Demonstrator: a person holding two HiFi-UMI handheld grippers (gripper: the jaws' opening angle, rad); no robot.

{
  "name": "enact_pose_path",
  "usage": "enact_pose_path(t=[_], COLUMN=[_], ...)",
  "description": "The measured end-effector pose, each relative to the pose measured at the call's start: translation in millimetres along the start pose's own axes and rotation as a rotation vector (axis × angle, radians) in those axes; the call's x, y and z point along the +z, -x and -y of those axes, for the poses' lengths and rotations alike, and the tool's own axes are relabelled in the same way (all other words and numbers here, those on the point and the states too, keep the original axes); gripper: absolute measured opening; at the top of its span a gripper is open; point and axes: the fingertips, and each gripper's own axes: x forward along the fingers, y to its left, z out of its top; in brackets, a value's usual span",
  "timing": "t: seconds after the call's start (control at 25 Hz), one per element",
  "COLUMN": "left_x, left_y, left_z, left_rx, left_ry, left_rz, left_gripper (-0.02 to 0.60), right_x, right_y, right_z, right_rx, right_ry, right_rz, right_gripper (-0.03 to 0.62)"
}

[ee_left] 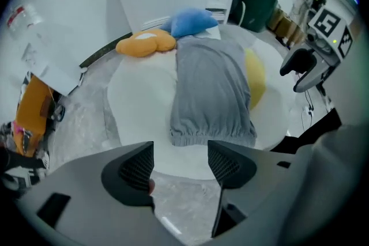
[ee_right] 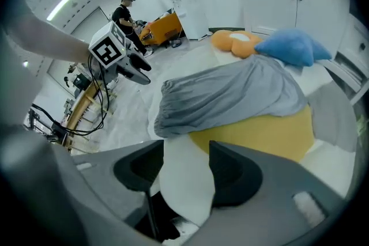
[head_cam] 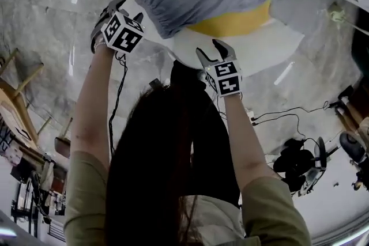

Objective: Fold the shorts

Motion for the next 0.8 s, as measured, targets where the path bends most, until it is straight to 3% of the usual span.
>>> enact_pose_path(t=[0.2, 0.4, 0.76, 0.8], left_x=[-16.6, -20.4, -13.7, -10.1], left_y=[18.1, 18.6, -9.9, -12.7], left_z=[35.3, 34.9, 17.6, 18.7], left_rx=[-0.035, 0.035, -0.016, -0.027], left_ry=[-0.142, -0.272, -0.331, -0.362], left_rz=[-0.031, -0.030, 0.002, 0.012], left_gripper=[0.299, 0.299, 0.300, 0.300], right_x=[-14.0, -4.6, 1.3, 1.7], right_y=[-4.3, -21.9, -82.1, -90.1], right_z=[-28.8, -51.0, -71.4, -73.4], right_rx=[0.015, 0.015, -0.017, -0.013], right_ry=[0.004, 0.090, 0.000, -0.026], right_rz=[0.002, 0.005, -0.022, -0.030], right_gripper=[0.238, 0.238, 0.241, 0.295])
